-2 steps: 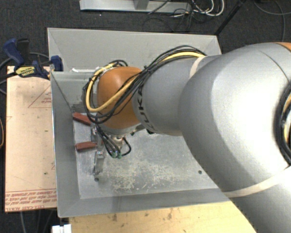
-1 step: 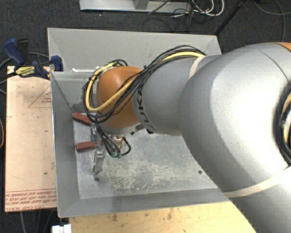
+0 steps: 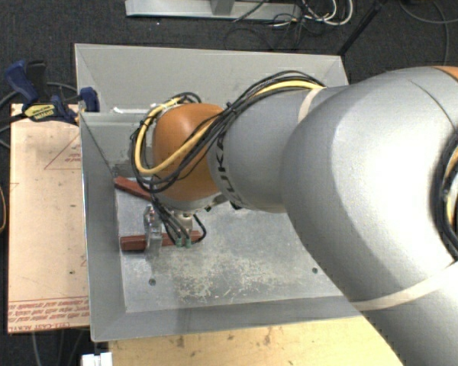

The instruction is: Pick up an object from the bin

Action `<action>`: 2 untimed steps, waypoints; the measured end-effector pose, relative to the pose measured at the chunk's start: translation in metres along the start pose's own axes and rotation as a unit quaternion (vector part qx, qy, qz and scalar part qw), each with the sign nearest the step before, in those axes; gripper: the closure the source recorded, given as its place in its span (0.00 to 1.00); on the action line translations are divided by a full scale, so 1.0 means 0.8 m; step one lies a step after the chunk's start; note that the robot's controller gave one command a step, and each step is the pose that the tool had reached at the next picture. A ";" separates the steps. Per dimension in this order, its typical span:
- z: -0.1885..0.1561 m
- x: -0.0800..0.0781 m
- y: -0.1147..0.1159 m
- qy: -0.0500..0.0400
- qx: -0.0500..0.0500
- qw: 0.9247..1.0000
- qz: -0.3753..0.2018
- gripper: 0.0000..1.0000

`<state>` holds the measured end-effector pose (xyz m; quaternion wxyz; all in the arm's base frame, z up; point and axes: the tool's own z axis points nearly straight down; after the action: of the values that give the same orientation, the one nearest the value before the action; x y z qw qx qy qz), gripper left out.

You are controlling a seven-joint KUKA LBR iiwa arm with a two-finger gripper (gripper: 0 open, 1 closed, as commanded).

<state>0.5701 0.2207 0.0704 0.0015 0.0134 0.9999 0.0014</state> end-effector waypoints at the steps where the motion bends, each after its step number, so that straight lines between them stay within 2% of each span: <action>1: -0.023 -0.001 0.000 0.000 0.000 1.000 0.000 1.00; 2: -0.065 -0.003 0.001 -0.001 0.000 1.000 0.001 1.00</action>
Offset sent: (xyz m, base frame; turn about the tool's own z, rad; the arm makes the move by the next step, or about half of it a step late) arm -0.0001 -0.0001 0.0174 0.0000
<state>0.5721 0.2210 0.1224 0.0025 0.0142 0.9999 0.0015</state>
